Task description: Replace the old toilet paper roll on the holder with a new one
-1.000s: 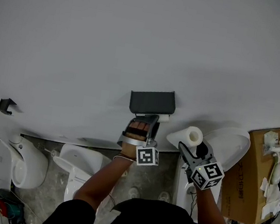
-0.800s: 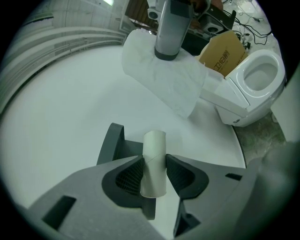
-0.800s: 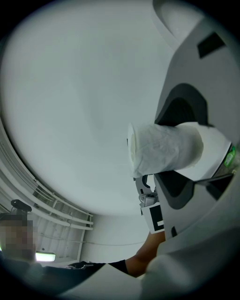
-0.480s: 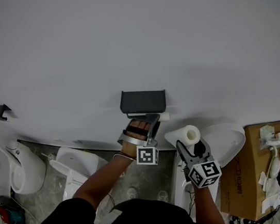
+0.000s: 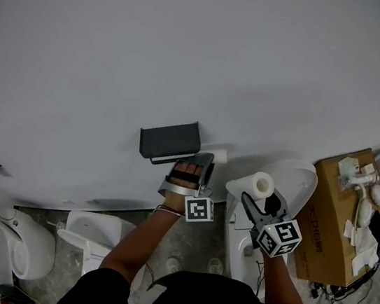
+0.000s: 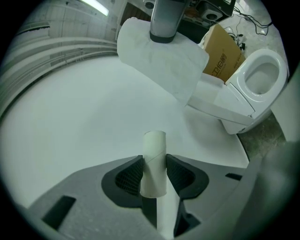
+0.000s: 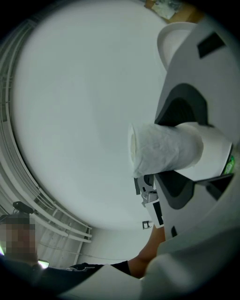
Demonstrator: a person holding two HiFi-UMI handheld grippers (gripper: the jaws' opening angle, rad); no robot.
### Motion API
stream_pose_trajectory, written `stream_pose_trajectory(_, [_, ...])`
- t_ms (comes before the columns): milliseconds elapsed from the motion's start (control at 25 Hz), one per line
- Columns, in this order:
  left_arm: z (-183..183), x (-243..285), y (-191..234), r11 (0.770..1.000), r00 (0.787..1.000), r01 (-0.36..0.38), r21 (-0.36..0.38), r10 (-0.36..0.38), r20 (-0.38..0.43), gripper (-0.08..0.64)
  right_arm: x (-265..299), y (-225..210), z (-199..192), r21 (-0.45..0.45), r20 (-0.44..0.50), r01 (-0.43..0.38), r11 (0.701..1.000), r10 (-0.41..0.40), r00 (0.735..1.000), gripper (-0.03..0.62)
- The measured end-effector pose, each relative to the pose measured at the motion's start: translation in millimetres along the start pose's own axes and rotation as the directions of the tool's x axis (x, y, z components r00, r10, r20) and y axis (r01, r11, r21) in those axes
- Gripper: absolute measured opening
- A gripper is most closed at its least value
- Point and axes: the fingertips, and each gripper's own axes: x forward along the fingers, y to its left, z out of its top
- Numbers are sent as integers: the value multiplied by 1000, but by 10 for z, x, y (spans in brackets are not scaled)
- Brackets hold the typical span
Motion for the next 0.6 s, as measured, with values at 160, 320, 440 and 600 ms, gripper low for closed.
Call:
stream_pose_trajectory(160, [177,25,-34,1000,1000,3,-5,-3,30,154,-159,-148,-17,3,1,49,999,-49,999,285])
stream_pose_trajectory(320, [298,9,-6,998,997,-3,-68,8,71,155,-271,-279,-36,5,-2,89,996,-89,996,285])
stream_pose_trajectory(440, [368,-67,86,992,995,-24,-122,36,97,154,-323,-323,-51,4,-3,108,994,-108,994,285])
stream_pose_trajectory(600, [476,-215,176,978,991,-40,-204,66,120,153,-344,-320,-42,-1,-3,119,993,-119,993,285])
